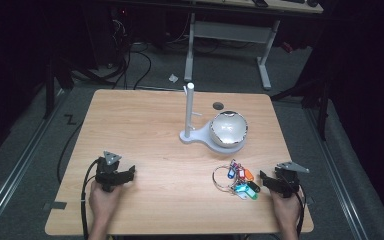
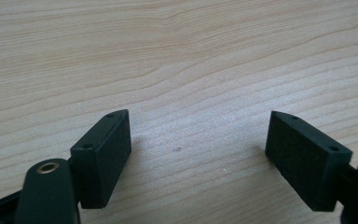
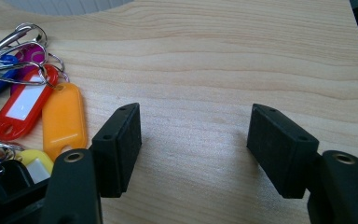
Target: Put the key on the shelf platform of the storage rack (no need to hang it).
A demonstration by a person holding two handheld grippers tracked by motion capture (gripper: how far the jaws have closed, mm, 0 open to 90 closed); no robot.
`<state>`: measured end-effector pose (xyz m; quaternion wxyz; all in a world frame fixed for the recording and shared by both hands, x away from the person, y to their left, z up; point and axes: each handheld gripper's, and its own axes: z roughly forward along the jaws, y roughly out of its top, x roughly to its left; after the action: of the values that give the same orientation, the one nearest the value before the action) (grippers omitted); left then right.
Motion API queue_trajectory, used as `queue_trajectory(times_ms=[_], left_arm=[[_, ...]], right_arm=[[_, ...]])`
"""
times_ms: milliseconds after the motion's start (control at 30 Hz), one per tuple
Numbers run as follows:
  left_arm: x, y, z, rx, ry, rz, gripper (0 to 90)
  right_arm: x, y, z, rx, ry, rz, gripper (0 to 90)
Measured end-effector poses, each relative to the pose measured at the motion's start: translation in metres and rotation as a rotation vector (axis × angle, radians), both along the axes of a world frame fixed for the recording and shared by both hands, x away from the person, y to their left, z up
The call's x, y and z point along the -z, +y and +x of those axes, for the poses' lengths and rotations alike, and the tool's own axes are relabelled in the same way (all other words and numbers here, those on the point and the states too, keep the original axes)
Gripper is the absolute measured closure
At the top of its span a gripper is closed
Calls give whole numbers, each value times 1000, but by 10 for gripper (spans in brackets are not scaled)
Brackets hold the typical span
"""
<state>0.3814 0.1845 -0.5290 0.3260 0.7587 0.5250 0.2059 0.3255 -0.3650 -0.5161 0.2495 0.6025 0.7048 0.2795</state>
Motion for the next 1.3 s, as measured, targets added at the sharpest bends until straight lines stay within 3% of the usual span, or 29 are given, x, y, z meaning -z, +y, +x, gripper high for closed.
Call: queue_trajectory(times_ms=[1300], left_arm=[[0,0,1,-2,3,-2,229]], right_arm=[[0,-1,1,9,1,9,351]])
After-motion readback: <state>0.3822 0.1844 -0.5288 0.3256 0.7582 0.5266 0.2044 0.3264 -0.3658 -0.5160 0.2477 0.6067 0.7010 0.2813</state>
